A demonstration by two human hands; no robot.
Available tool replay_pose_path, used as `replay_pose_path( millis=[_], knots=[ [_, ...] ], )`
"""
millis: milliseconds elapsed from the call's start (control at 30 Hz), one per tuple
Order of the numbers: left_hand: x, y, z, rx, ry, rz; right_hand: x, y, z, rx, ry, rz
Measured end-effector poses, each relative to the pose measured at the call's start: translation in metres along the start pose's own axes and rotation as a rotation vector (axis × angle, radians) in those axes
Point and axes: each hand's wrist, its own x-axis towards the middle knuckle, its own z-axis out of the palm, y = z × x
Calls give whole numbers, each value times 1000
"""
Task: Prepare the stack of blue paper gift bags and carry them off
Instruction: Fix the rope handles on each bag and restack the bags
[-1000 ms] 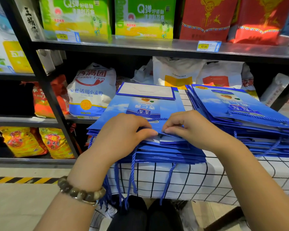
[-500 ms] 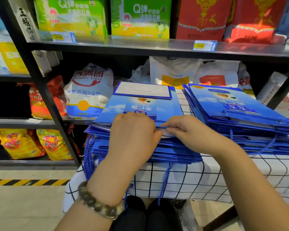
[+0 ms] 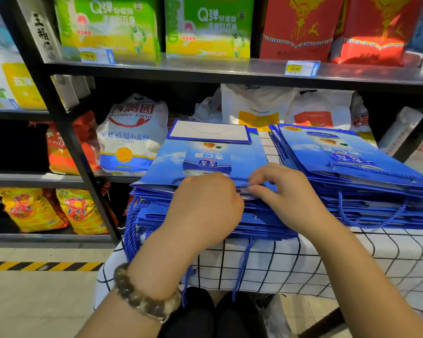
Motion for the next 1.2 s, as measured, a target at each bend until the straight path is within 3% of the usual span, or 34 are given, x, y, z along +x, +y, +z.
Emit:
replay_pose_path(
  millis=[100, 200, 433, 567, 700, 867, 1000, 1200],
  knots=[
    [2, -9, -7, -333, -4, -113, -6, 4, 2, 3, 119, -26],
    [14, -11, -6, -516, 43, -179, -12, 4, 6, 35, 167, -16],
    [41, 2, 1, -355, -160, -116, -19, 6, 12, 103, 174, -1],
    [49, 0, 8, -291, -10, -154, -22, 5, 10, 126, 145, 41],
    [51, -15, 7, -396, 191, -242, -24, 3, 9, 150, 113, 64],
    [49, -18, 10, -378, 181, -216, -25, 4, 8, 161, 96, 85],
    [38, -24, -1, -366, 113, -110, -23, 3, 6, 182, 119, 104],
    [11, -28, -10, -228, -118, 16, -16, 4, 10, 75, 401, 73]
  ],
)
